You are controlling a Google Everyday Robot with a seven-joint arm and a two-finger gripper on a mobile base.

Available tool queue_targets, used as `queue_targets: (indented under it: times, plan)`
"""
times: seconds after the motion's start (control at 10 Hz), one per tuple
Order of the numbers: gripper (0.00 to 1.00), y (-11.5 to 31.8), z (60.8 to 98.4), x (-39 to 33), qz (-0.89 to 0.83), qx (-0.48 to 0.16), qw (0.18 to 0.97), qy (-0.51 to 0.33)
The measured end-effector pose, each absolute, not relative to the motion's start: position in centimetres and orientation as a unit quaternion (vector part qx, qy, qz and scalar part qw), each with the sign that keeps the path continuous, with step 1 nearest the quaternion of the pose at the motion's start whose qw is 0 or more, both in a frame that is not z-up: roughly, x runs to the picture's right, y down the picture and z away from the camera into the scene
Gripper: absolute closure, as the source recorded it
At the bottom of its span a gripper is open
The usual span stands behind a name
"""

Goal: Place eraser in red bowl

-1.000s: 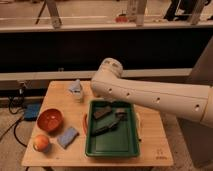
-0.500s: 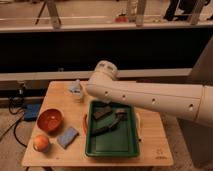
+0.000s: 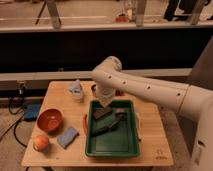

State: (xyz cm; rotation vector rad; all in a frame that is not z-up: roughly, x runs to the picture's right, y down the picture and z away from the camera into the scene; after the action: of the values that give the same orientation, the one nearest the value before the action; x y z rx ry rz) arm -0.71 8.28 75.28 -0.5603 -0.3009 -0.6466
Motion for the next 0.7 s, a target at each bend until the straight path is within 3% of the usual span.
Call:
queue_targets:
  times: [0.7]
  plan:
    - [1.00, 11.9, 80.6, 0.7, -0.227, -0.271, 0.926, -0.131]
